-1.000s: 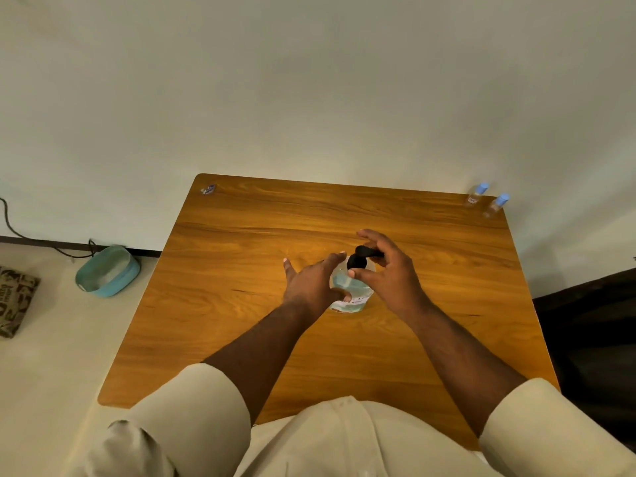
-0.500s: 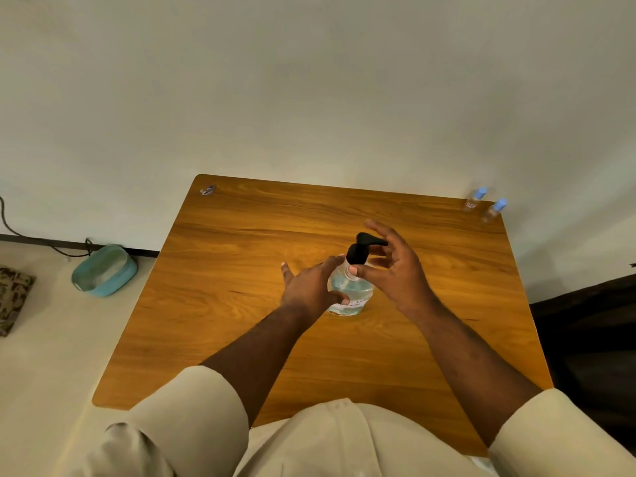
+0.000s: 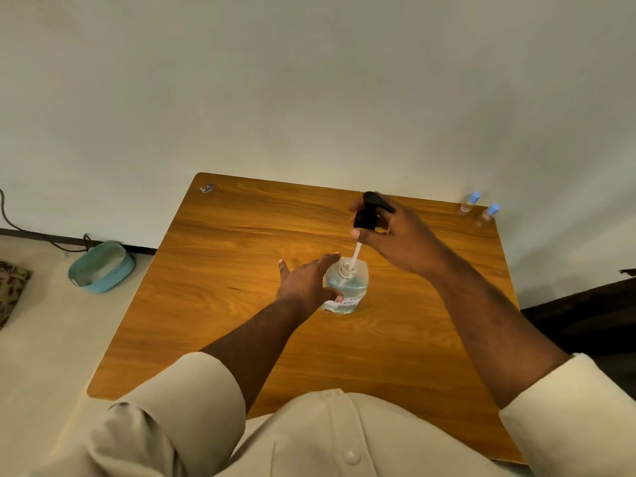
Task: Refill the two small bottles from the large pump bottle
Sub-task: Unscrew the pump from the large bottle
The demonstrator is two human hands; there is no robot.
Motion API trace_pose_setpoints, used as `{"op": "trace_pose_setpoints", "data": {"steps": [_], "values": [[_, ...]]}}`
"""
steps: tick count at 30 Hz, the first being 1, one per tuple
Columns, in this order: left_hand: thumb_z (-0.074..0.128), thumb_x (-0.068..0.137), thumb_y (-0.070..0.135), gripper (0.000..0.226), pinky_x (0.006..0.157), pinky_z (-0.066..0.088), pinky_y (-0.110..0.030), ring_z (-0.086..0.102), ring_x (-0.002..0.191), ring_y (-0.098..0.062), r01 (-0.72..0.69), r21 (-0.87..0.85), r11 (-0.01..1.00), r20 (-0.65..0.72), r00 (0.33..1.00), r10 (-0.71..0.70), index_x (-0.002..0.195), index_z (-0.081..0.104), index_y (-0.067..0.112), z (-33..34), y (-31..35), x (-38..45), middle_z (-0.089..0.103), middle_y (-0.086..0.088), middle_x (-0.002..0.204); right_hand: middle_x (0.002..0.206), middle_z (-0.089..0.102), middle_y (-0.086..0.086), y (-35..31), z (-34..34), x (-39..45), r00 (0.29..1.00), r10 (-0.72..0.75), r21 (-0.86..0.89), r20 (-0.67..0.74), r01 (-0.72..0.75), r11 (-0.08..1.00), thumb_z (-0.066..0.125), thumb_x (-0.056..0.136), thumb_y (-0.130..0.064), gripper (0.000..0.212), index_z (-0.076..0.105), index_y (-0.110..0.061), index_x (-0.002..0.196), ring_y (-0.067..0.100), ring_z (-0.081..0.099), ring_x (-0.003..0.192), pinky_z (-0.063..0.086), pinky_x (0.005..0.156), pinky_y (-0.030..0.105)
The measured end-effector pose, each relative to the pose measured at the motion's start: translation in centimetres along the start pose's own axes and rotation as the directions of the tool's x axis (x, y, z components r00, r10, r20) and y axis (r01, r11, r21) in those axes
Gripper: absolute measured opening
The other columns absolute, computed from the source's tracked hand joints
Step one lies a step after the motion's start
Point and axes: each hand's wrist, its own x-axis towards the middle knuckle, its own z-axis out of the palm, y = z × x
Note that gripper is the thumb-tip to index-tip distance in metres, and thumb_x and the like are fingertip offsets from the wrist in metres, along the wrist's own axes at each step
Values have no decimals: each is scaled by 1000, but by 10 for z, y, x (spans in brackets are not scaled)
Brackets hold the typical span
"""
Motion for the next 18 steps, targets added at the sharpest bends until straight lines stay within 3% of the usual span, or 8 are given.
{"op": "trace_pose_setpoints", "data": {"steps": [2,4,8,10,14,18], "values": [[76,74,41,84,113,-4,-65,49,129,-17,3,-4,1000,4,1000,-2,143,27,41,0,0,-1,52,10,142,105,64,-12,-4,0,0,1000,24,70,-18,-23,997,73,80,-19,29,59,-35,101,9,63,98,55,82,33],[77,74,38,85,115,2,-63,50,129,-17,11,-30,999,15,1000,-11,143,28,40,0,1,-3,51,9,143,103,62,-15,-10,-1,-1,994,-3,82,-106,12,997,74,79,-20,28,60,-35,99,5,62,94,54,79,30],[78,73,34,87,110,31,-54,53,125,-20,12,-64,998,22,1000,-11,144,28,39,0,2,-4,51,7,143,96,60,-18,-17,-2,-4,991,-61,-29,-121,58,998,74,80,-21,26,59,-32,99,3,60,92,50,75,21],[80,72,33,88,102,42,-49,55,122,-22,11,-79,997,19,1000,-9,144,29,39,-1,1,-3,53,5,141,97,63,-15,-18,-3,-6,992,-35,19,-118,38,999,74,79,-19,25,61,-30,98,8,61,97,55,77,27],[81,72,30,88,93,50,-41,57,117,-22,10,-73,997,1,1000,-10,143,31,38,-1,1,-4,55,1,137,103,66,-2,-18,-12,-5,977,95,214,-193,-53,975,74,79,-14,24,63,-25,98,19,67,93,60,70,34],[81,72,29,87,90,52,-38,57,115,-22,18,-73,997,6,1000,-18,143,31,38,0,2,-5,56,1,137,109,65,3,-14,-14,-8,966,143,236,-214,-90,967,74,80,-12,25,63,-24,99,23,66,97,60,73,39]]}}
